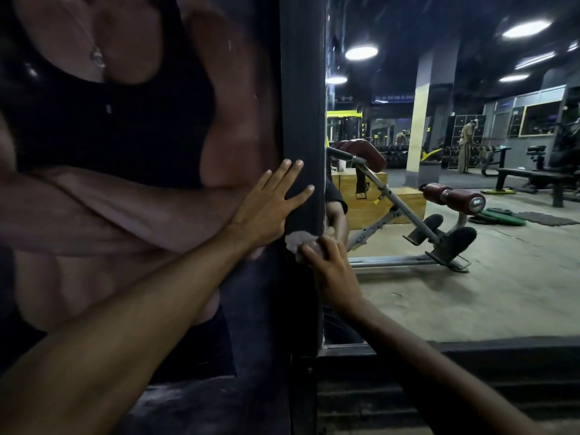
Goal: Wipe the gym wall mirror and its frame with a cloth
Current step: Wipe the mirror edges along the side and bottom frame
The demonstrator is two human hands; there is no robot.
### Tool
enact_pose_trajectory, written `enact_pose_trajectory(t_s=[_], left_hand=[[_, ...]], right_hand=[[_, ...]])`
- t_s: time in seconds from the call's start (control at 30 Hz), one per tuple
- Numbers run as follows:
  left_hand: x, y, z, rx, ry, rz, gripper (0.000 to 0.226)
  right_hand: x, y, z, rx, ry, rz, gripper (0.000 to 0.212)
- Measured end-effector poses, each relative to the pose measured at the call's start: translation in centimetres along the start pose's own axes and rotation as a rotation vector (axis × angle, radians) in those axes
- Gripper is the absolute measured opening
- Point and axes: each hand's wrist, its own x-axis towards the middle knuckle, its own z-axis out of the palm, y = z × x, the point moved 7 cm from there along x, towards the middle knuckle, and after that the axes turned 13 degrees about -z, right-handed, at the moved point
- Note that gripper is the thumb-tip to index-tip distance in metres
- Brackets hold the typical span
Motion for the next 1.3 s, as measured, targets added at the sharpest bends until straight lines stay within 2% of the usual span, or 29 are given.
enact_pose_trajectory(t_s=[0.07, 0.13, 0.3, 0.37, 0.5, 0.6, 0.67, 0.7, 0.77, 0.83, 1.0, 1.1, 1.2, 1.3], left_hand=[[-0.6, 0.2, 0.1, -0.006, -0.023, 0.000, 0.089], [-1.1, 0.4, 0.2, -0.007, -0.052, 0.003, 0.088], [-1.7, 0.6, 0.4, 0.013, -0.081, 0.004, 0.085], [-2.2, 1.1, 0.7, 0.005, -0.086, 0.008, 0.085], [-4.6, 2.2, 1.7, 0.004, -0.099, 0.040, 0.084], [-6.2, 2.9, 2.4, -0.001, -0.111, 0.048, 0.086], [-6.5, 3.1, 2.8, -0.005, -0.120, 0.046, 0.087], [-6.5, 3.2, 2.9, -0.006, -0.120, 0.042, 0.087], [-6.5, 3.3, 3.2, -0.023, -0.110, 0.031, 0.087], [-6.6, 3.3, 3.3, -0.045, -0.067, 0.023, 0.089], [-8.2, 3.8, 5.3, -0.063, -0.005, 0.027, 0.090], [-10.2, 4.7, 6.9, -0.076, 0.002, 0.034, 0.089], [-11.2, 4.9, 7.8, -0.077, -0.005, 0.054, 0.087], [-11.3, 4.8, 7.8, -0.066, -0.001, 0.060, 0.087]], right_hand=[[-0.8, -0.6, 0.6, 0.044, 0.010, -0.029, 0.026], [-0.9, -1.2, 0.7, 0.069, -0.019, -0.108, 0.021], [0.8, -2.7, 0.5, -0.131, 0.053, -0.211, 0.038], [0.0, -3.9, 2.2, -0.200, -0.002, -0.295, 0.042], [-4.9, -4.4, 5.7, -0.334, -0.188, -0.500, 0.036], [-7.4, -3.8, 5.7, -0.281, -0.231, -0.543, 0.037], [-6.9, -3.5, 3.6, -0.172, -0.170, -0.475, 0.036], [-6.2, -3.0, 2.4, -0.137, -0.104, -0.384, 0.039], [-5.1, -1.4, 0.6, -0.110, 0.049, -0.125, 0.055], [-5.2, -0.5, 0.7, -0.085, 0.099, 0.052, 0.070], [-9.8, -1.1, 5.0, -0.067, 0.051, 0.088, 0.054], [-13.6, -2.4, 7.2, -0.019, -0.013, 0.107, 0.058], [-14.1, -2.7, 6.4, 0.025, 0.049, 0.185, 0.052], [-11.5, -2.8, 4.9, 0.011, 0.122, 0.122, 0.048]])
